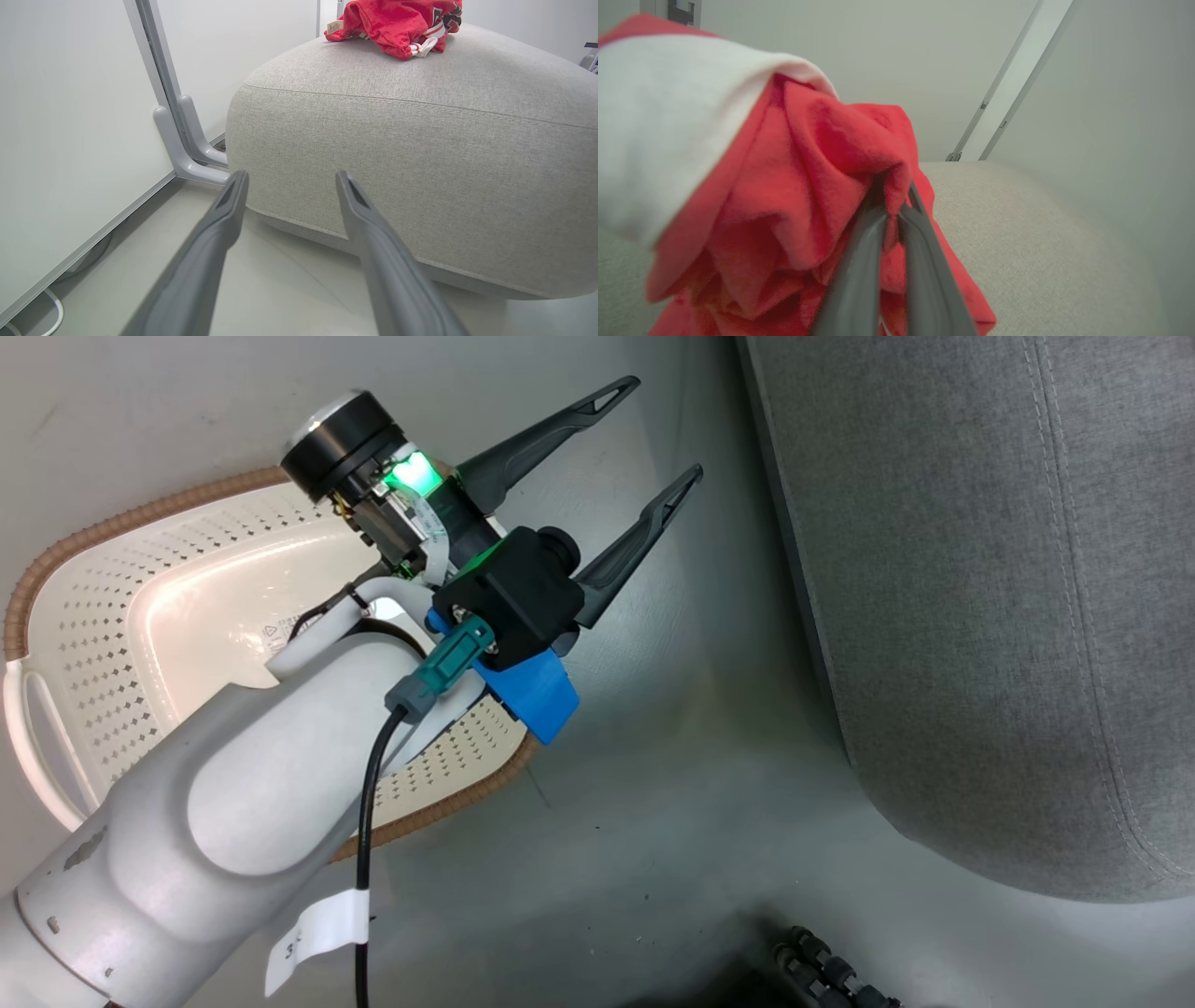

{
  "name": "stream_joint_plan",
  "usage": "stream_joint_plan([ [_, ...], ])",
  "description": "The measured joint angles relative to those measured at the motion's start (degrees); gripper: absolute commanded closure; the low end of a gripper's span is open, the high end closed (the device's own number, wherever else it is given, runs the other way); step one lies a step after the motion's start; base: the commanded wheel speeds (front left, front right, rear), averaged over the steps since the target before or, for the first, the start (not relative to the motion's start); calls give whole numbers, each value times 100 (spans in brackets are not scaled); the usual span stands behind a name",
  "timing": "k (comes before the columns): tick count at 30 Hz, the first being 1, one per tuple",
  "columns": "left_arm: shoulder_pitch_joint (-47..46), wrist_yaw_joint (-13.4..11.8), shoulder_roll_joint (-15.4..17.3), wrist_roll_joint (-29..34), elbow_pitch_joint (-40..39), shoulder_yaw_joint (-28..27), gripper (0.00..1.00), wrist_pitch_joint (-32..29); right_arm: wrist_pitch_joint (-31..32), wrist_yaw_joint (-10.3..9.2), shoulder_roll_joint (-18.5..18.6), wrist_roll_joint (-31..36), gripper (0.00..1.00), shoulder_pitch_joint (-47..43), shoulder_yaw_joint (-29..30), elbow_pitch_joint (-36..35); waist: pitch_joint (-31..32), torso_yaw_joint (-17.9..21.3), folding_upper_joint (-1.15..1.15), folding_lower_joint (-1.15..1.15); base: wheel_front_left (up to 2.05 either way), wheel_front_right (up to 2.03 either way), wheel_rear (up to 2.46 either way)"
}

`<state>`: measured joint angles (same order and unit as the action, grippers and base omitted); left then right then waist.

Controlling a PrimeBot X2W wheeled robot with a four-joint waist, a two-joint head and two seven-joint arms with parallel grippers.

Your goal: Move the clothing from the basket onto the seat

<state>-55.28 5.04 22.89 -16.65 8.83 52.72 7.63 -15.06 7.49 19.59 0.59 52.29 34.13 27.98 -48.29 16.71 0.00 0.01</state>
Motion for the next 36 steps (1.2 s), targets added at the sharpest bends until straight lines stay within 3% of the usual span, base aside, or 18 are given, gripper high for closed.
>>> stream_joint_plan([
  [11, -1, -45, 46, -25, -47, 41, 0, -46, 0, 0, -214, 102, 100, -87, -40, 409, 67, 21, 0, 0, 0, 0, 0],
  [12, 1, -47, 45, -26, -43, 49, 0, -40, 0, 0, -220, 104, 82, -88, -35, 409, 86, 21, 0, 0, 0, 0, 0],
  [13, 6, -49, 43, -40, -31, 59, 0, -20, 0, 0, -225, 104, 0, -91, -30, 410, 111, 22, 0, 0, 0, 0, 0],
  [30, 395, -199, -183, -292, 400, 135, 0, 464, 0, 0, -408, 132, 0, -1868, -433, -187, 1127, 73, 0, -1, 0, 0, 0],
  [36, 659, -307, -312, -422, 569, 59, 0, 638, 1, 0, -498, 111, 0, -2414, -602, -826, 1551, 41, 0, -1, 0, 0, 0],
])
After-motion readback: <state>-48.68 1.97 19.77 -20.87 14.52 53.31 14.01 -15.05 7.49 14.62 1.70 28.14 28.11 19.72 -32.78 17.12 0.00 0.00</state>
